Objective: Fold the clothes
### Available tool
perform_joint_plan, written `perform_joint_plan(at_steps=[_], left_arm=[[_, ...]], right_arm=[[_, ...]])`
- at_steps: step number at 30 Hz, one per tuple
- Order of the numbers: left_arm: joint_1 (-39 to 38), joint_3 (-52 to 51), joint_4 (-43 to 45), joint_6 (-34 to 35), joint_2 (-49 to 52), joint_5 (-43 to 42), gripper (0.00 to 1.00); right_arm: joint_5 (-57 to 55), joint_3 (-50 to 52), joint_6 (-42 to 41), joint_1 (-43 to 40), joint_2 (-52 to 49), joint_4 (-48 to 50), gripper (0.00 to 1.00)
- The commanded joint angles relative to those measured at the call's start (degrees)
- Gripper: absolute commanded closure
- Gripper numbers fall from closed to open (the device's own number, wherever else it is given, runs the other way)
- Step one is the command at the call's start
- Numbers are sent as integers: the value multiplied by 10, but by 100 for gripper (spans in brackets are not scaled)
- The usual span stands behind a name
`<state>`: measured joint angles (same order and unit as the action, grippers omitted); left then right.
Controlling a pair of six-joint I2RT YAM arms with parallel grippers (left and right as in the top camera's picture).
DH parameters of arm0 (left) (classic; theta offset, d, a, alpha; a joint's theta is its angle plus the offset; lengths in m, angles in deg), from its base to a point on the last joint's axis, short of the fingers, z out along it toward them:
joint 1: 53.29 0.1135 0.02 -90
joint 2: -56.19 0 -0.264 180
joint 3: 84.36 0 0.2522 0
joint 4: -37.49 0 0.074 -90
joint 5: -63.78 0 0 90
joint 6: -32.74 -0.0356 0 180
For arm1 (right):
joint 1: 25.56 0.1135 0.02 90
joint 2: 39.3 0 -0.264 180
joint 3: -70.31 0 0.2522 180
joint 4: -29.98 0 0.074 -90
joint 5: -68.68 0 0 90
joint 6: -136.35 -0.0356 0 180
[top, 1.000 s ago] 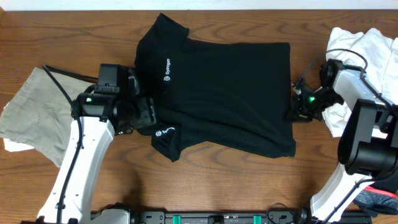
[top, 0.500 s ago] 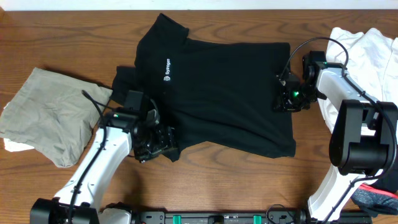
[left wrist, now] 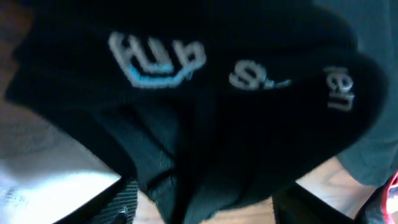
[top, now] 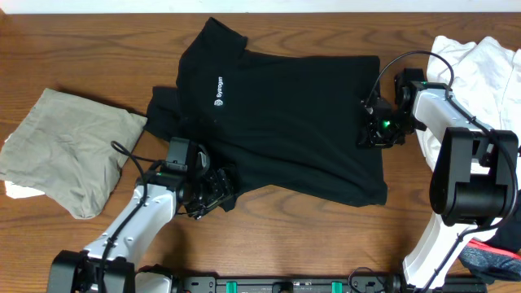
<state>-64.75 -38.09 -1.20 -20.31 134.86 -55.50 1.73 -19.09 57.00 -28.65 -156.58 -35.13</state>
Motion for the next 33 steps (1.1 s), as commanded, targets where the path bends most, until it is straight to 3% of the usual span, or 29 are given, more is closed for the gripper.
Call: perform_joint_plan(at_steps=[1,3,15,18,22,28,33], left_arm=[[-2,-4,22,17,2,-3,41],[-1,-4,33,17,2,-5,46],[-1,-4,64,17,2,-34,47],[-1,-4,52,17,2,-48,59],[-1,-4,19,25,2,-63,94],[-1,-4,-15,28,2,-63,94],[-1,-4,-103,25,2,-87,94]], right_arm=[[-6,-4,5,2,-10,-1,88],[-6,-4,5,2,-10,-2,88],[-36,-4,-10,1,-16,13,90],[-36,-4,-10,1,-30,15,90],[-36,-4,-14,1,-59,19,92],[-36,-4,-21,0,-76,35,95],[-75,-4,-55,-4,-76,59,94]])
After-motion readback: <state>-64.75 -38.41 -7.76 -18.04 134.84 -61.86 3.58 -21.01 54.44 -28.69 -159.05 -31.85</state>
